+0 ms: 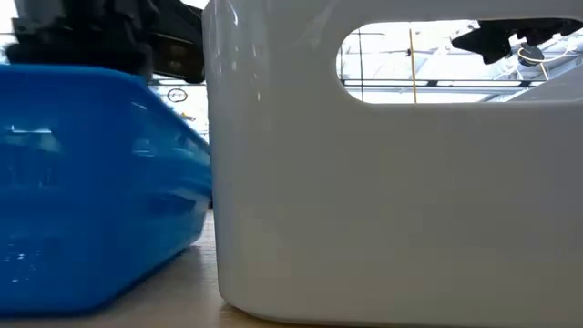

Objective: Pick & Place Office items
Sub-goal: Put the violet digital clock into the blue bin

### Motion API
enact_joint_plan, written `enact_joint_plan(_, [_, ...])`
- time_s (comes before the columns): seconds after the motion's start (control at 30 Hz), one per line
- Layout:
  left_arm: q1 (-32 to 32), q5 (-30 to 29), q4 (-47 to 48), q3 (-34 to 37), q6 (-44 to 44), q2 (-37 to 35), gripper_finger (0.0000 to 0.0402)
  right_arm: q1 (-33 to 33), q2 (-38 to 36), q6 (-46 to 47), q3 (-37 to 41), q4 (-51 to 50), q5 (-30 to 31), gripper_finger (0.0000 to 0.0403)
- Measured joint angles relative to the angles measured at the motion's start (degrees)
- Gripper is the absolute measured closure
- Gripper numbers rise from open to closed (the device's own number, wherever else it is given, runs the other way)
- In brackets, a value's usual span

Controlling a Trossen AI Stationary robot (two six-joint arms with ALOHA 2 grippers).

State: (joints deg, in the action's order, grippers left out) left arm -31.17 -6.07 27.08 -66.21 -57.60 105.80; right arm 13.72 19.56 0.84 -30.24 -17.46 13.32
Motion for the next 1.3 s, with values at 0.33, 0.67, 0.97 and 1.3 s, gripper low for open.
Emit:
enact_joint_plan(0.33, [2.0, 0.9, -2.3, 0.7, 0.6, -0.1, 0.0254, -5.4, -9.5, -0.4, 6.1, -1.8, 0.1, 0.0138])
enact_joint_plan(0.67, [1.5, 4.0, -3.0, 0.7, 1.0, -0.1, 0.0254, -8.7, -17.8, 1.6, 16.9, 8.6, 0.2, 0.0138])
enact_joint_plan(0.97, [1.1, 4.7, -2.9, 0.7, 1.6, -0.1, 0.0253, -9.8, -18.4, 3.0, 17.7, 10.0, 0.1, 0.0138])
enact_joint_plan(1.3, [0.9, 6.4, -3.3, 0.7, 2.0, 0.0, 0.0154, -9.8, -18.4, 3.0, 17.7, 10.0, 0.2, 0.0138])
